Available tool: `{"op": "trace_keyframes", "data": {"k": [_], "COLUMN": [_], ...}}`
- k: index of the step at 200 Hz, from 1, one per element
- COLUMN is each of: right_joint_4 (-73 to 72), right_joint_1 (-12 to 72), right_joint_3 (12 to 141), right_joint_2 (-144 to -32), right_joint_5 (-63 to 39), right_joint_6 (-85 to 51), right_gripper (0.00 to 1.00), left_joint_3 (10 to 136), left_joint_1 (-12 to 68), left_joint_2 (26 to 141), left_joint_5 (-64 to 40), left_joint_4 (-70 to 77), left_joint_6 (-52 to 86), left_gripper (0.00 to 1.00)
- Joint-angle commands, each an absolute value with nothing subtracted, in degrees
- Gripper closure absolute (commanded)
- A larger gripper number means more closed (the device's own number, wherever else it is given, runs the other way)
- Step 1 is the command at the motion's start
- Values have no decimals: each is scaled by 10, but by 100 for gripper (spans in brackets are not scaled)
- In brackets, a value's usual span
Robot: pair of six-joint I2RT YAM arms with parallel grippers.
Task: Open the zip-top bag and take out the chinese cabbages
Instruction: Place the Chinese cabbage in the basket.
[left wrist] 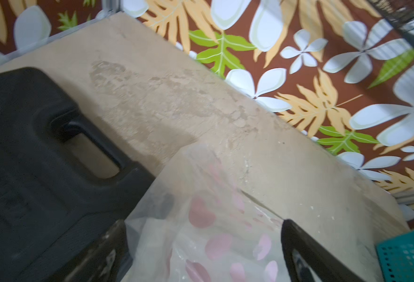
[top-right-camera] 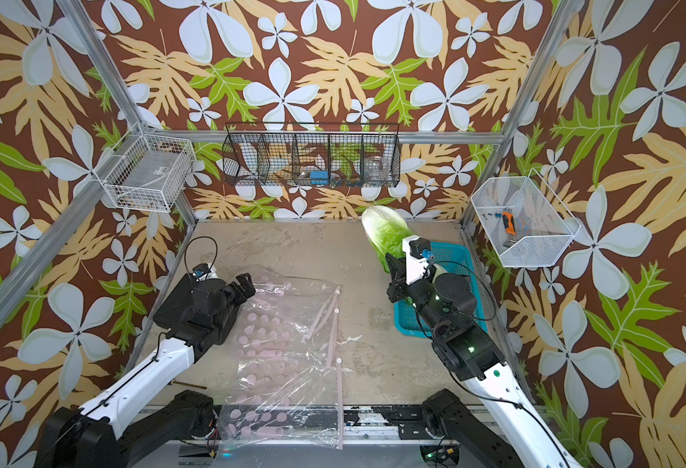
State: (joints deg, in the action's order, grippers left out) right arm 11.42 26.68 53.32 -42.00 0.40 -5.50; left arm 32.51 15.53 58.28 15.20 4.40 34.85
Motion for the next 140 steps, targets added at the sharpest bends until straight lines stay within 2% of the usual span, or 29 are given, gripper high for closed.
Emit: {"op": "trace_keyframes", "data": {"k": [1, 34, 69, 107, 140], "right_joint_4": [216, 370, 485, 572, 607], "right_joint_1": [264, 255, 223, 168, 77], "right_joint_3": [558, 636, 681, 722, 686], "right_joint_2": [-400, -434, -481, -500, -543], "right_joint_5": [81, 99, 31, 24, -116], "right_joint_6": [0, 4, -59, -107, -88], "right_gripper": [100, 100, 100, 100, 100], "left_joint_3": [351, 400, 395, 391, 374], "left_joint_1": [156, 155, 155, 155, 155], "left_joint_2": [589, 617, 578, 550, 531], "left_joint_5": [24, -115, -155, -180, -239], "left_joint_4": [9, -53, -48, -49, -19], "left_joint_6": [295, 235, 196, 187, 205], "left_gripper": [0, 0, 0, 0, 0]}}
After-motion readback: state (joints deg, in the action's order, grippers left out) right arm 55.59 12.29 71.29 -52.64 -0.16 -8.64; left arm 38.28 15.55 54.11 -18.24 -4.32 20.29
